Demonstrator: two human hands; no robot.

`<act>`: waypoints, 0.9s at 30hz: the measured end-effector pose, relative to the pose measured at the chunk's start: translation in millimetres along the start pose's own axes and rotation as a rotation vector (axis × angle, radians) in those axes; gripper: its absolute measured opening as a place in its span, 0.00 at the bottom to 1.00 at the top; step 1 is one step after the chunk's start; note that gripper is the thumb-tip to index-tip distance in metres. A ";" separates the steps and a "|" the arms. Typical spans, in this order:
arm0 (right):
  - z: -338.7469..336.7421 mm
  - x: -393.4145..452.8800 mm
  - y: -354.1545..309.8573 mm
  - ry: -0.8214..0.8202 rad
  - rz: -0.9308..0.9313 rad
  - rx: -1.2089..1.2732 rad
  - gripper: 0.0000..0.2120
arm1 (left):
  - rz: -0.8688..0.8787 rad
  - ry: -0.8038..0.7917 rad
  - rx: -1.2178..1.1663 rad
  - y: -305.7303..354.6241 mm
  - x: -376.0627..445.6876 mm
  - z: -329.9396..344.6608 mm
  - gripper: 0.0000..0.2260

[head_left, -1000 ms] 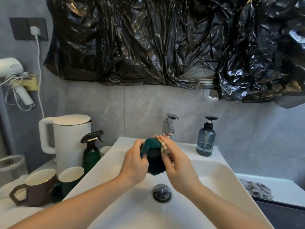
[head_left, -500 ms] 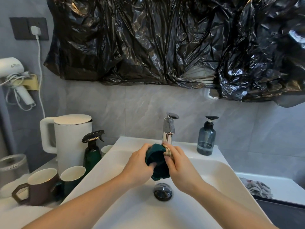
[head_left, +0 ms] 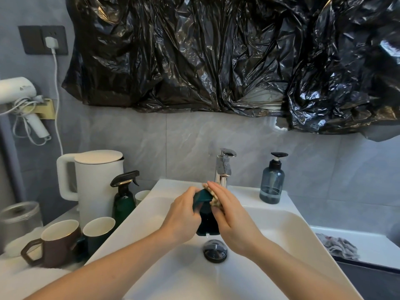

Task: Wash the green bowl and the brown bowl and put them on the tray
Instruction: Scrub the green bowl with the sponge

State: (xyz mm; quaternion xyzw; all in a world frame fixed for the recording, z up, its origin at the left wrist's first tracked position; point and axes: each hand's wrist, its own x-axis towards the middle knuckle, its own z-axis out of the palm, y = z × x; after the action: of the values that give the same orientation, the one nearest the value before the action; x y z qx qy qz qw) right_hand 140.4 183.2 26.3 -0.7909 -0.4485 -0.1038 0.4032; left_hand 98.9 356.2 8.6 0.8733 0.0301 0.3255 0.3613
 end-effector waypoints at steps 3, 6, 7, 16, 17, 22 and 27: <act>-0.2 1.8 5.7 0.032 0.005 0.037 0.24 | -0.003 0.033 -0.018 2.0 0.7 1.7 0.07; 0.8 -0.6 8.5 -0.024 0.076 0.205 0.23 | -0.064 0.092 -0.056 1.0 1.9 -0.6 0.06; 1.4 -0.9 7.7 -0.036 0.091 0.226 0.23 | -0.075 0.101 -0.057 0.2 1.8 -1.0 0.06; 0.7 -2.2 1.9 -0.105 0.202 0.300 0.16 | -0.197 0.200 -0.235 4.0 6.7 0.4 0.05; 2.6 -1.3 1.5 -0.074 0.173 0.345 0.18 | -0.194 0.183 -0.265 5.5 5.8 0.1 0.05; -0.3 0.9 8.1 -0.013 0.181 0.295 0.26 | -0.187 -0.010 -0.276 1.6 1.0 2.1 0.11; -2.5 -1.0 9.5 -0.072 0.195 0.138 0.24 | -0.137 -0.133 -0.038 -4.7 1.8 -1.3 0.23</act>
State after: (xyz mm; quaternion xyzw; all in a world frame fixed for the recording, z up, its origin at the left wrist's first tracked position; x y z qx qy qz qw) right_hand 147.8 178.2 22.2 -0.8042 -0.3898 -0.0044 0.4487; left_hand 100.4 361.0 7.2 0.8818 0.0594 0.2419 0.4004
